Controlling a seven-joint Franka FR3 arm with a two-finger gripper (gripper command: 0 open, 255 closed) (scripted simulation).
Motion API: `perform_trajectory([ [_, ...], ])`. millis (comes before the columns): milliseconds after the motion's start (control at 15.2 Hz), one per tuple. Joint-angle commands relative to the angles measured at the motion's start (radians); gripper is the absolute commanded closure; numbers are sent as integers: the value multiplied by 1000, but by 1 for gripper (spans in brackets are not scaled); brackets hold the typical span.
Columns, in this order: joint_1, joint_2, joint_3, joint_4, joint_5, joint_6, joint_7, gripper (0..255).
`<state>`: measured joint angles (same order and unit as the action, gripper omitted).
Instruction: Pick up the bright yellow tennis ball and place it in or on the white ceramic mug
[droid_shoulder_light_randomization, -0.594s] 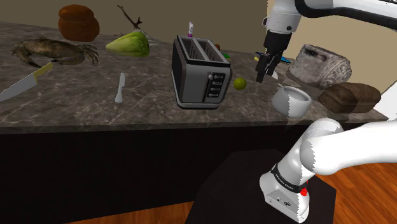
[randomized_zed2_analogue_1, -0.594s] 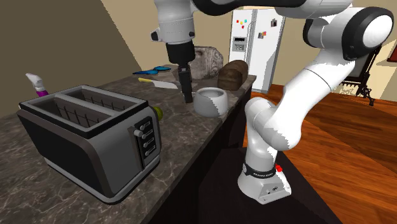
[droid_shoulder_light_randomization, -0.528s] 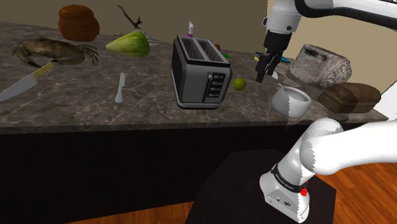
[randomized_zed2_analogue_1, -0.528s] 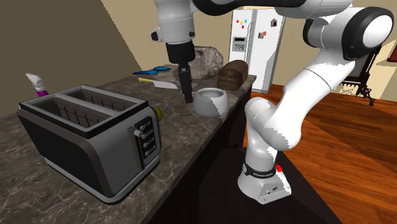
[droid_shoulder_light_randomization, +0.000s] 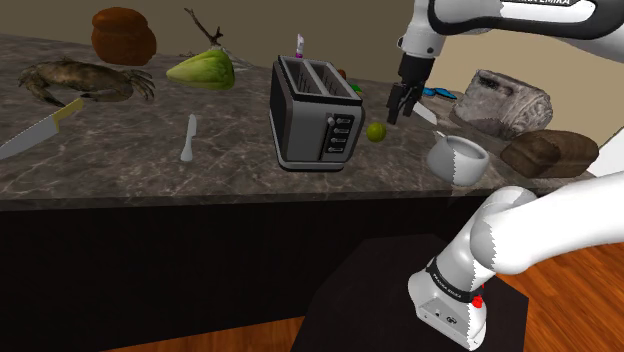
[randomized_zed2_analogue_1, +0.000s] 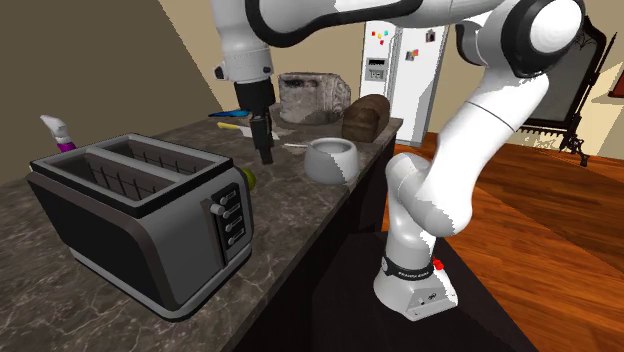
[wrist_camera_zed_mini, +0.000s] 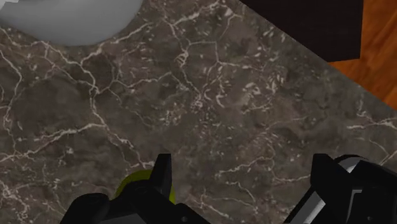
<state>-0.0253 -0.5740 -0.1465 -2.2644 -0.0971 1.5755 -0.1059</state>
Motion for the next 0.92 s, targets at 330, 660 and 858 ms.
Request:
perform_trajectory([
  [330,-15,232,-128,89,33,143,-141,0],
  [660,-25,415,-201,195,102,205,-251,0],
  [858,-26,416,-200,156,102,245,-251,0],
])
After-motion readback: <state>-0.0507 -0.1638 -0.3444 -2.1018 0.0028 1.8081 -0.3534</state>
